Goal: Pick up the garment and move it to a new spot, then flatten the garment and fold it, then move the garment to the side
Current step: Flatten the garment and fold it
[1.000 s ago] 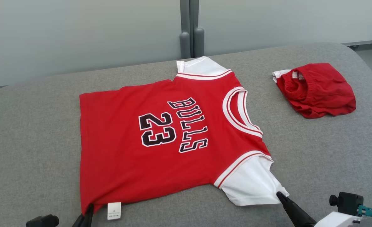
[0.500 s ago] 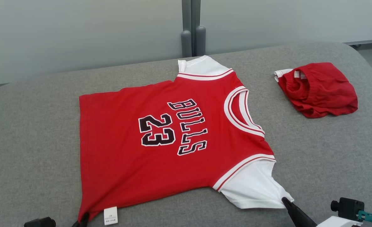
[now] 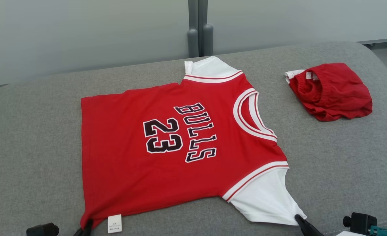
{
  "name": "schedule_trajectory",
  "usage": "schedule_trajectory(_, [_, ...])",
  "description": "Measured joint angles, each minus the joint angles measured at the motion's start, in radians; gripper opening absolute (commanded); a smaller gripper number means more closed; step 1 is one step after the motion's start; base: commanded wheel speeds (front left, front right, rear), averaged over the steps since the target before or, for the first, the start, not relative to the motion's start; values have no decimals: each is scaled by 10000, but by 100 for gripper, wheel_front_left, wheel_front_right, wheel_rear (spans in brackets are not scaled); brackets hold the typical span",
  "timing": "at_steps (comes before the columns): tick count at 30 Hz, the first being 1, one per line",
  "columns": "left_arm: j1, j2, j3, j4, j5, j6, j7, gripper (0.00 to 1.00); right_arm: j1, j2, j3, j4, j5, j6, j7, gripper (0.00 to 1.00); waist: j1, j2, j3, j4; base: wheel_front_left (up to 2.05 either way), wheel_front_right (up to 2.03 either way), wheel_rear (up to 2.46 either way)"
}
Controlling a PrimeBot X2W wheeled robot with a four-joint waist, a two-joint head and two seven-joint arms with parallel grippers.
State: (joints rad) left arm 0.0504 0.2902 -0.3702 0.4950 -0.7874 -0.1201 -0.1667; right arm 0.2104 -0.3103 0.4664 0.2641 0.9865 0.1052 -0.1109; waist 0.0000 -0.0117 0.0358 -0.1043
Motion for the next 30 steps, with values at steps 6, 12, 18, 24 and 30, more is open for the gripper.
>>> schedule_trajectory(6, [-112,-82,-21,109,-4,0,-13,33,-256,123,6,336,-2,2,-134,71,0,0,25,1,0,0,0])
schedule_trajectory(12, [-111,-140,71,157,-50,0,-31,100,-276,255,25,625,-2,21,-244,100,0,0,46,6,0,0,0])
schedule_trajectory(18, [-93,-127,234,176,-140,0,-182,100,-262,232,-2,784,17,48,-382,100,0,0,85,4,0,0,0])
schedule_trajectory(24, [-4,-13,504,31,-190,2,-384,100,-260,23,-130,803,15,86,-556,100,0,0,223,-70,0,0,0])
schedule_trajectory(30, [88,96,719,-481,-159,15,-560,100,-540,-290,-631,566,-63,86,-924,100,0,0,270,-112,0,0,0])
